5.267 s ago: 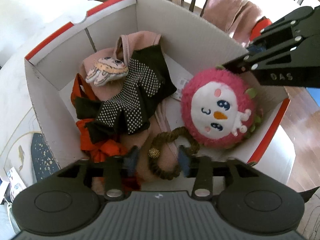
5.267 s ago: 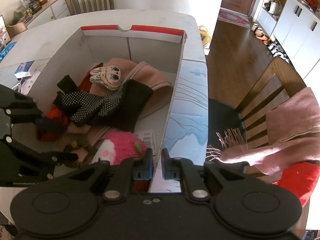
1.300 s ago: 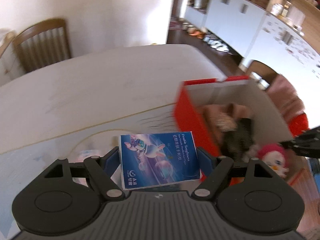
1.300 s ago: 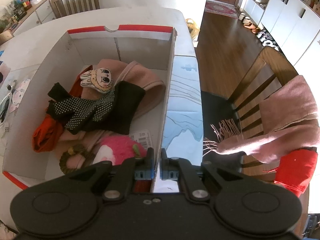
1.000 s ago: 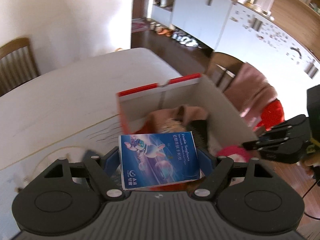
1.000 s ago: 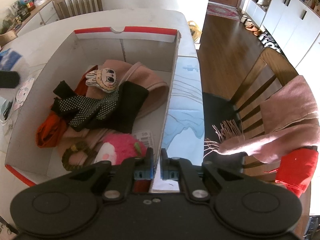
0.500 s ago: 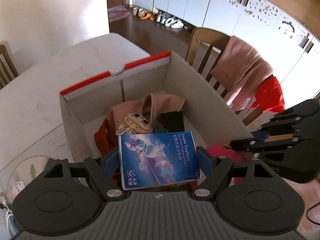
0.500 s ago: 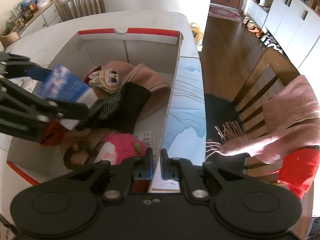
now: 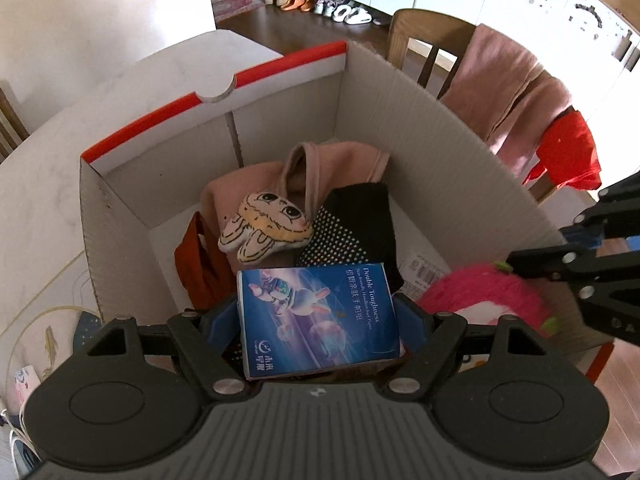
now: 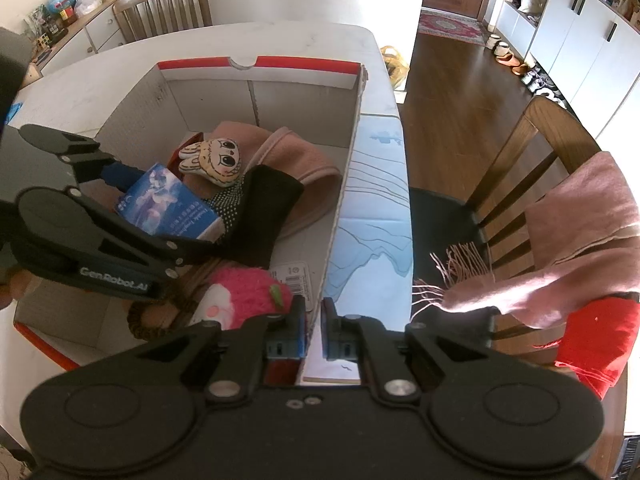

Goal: Organize objects
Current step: 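Carry the blue book into the box and release it onto the glove, then return the left tool to the table over the white USB cable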

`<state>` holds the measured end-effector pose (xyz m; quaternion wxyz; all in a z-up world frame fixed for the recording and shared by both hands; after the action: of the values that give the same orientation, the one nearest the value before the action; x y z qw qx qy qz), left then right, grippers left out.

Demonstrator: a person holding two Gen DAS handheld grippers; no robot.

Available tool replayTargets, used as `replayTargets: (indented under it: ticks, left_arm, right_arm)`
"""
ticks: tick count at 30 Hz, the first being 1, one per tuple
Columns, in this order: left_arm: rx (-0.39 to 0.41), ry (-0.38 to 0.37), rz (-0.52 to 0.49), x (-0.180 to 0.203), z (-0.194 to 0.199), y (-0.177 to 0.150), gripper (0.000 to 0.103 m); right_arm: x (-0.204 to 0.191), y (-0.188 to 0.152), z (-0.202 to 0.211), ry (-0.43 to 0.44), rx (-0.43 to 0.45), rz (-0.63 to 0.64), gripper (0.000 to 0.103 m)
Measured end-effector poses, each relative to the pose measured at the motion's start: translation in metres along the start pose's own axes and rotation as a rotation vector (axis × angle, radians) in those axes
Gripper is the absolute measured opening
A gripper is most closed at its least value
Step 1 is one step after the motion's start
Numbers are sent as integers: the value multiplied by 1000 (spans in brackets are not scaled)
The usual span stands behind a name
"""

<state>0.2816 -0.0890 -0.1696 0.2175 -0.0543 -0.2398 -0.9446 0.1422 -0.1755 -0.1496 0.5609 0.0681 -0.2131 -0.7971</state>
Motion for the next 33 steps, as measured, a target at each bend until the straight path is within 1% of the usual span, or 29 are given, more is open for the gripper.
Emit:
replayTargets:
  ticks: [8, 12, 16, 24, 33]
  left_arm:
    - [11, -23, -6, -1, 1, -1, 81]
    - [42, -42, 10, -1, 12, 0, 82]
    - [68, -40, 18, -3, 24, -1, 83]
    - [153, -59, 47, -8, 68, -4, 83]
    - [216, -64, 112, -24, 112, -28, 83]
  right_arm:
    - [0, 1, 0, 1, 2, 0, 7]
    - [0, 1, 0, 1, 2, 0, 7]
    - [-1, 1, 1, 1, 1, -1, 7]
    - [-1, 0, 1, 0, 0, 3, 7]
    - [-1, 0, 1, -1, -5, 13, 7]
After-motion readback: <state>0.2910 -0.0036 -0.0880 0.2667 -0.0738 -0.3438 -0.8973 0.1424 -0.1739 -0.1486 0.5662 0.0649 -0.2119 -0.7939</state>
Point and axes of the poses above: each gripper's, at about its wrist camera, not at the fingertips, and z roughly against the way its jaws point, x to its right, y to its top, the point moved 6 cm from there along -z, roughly the way its jaws point, and after that the axes turned 11 degrees about -y, right-handed, at the moved point
